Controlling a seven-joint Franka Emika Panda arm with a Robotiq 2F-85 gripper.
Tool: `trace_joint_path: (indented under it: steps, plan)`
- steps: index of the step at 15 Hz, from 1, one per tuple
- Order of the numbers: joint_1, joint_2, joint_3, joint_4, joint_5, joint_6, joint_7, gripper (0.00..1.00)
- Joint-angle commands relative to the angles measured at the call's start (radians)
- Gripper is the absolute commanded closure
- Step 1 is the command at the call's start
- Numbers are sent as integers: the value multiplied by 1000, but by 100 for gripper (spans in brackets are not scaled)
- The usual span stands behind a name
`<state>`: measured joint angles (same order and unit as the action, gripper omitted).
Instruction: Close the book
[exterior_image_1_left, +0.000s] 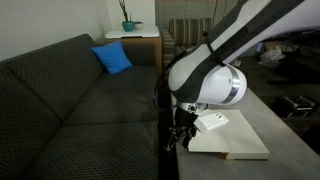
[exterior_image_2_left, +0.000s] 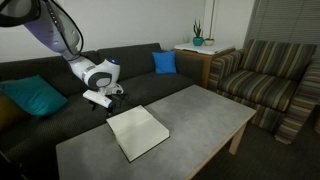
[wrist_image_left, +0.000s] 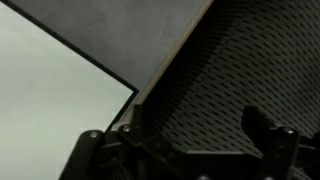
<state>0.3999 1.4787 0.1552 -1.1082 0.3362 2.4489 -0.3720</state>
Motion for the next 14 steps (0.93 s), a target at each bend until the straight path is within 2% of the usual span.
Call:
trace_joint_path:
  steps: [1,6,10,11,13,14]
  plan:
    - [20,0,-26,-11,49,-7,-48,0]
    - [32,0,-36,-14,63,-18,-66,0]
    - [57,0,-77,-18,47,-22,-35,0]
    - [-2,0,-4,-34,-94,0,30,0]
    - [-3,0,-9,-40,-159,-2,81,0]
    - [48,0,-77,-32,-73,-16,51,0]
